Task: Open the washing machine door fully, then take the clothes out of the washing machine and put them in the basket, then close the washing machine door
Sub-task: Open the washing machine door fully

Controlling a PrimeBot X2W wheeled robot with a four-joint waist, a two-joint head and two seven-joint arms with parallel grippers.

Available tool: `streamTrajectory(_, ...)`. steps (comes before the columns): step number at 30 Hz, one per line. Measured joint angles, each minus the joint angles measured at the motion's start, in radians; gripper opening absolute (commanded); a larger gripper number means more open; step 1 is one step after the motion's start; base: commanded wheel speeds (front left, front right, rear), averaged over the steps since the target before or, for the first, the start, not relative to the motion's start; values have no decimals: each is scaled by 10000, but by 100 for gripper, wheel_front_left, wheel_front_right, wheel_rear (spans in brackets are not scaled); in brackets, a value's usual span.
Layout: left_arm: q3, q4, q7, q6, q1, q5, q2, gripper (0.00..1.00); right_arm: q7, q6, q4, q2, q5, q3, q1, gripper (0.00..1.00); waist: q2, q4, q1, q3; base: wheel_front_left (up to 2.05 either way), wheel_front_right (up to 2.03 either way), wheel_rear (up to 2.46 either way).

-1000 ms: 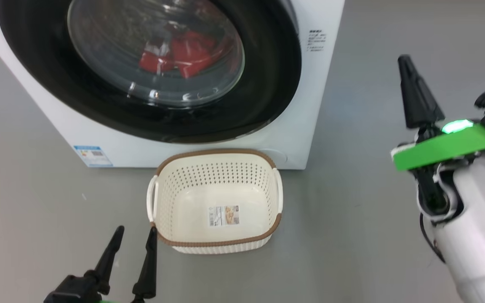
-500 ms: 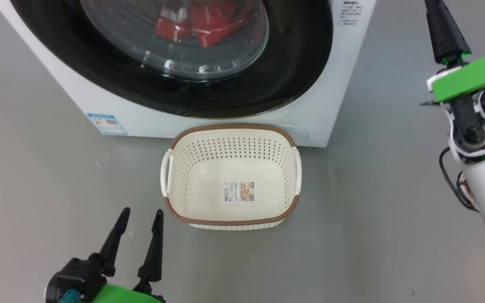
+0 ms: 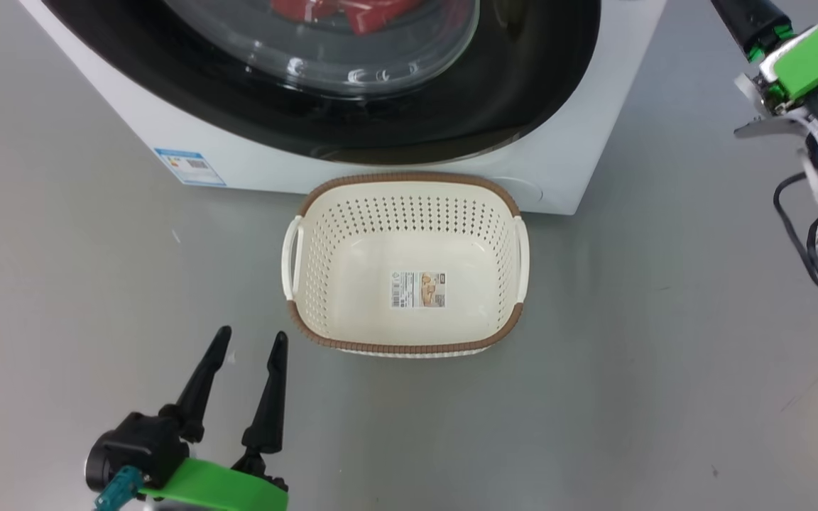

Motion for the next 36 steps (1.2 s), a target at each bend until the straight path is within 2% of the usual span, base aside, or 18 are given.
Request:
streamTrajectory(9, -190, 6, 0, 2, -173, -100, -2, 100, 2157, 0, 706, -40, 1264, -274, -953, 0, 0, 128, 0, 439, 0, 0, 0)
streamTrajectory(17, -387, 2, 0, 2, -373, -194, -10, 100, 3254, 0, 1429, -42, 1766, -587, -1958, 0, 0, 332, 0, 761, 0, 0, 0)
streamTrajectory(23, -516, -13, 0, 2, -493, -251, -13, 100, 3866, 0, 1908, -21, 1839, -529, -2366, 0, 0, 490, 0, 931, 0, 0, 0)
streamTrajectory(36, -915, -125, 0, 73, -672, -616, -25, 100, 4272, 0, 2890, -84, 1567, -384, -3350, 0, 0, 947, 0, 1444, 0, 0, 0)
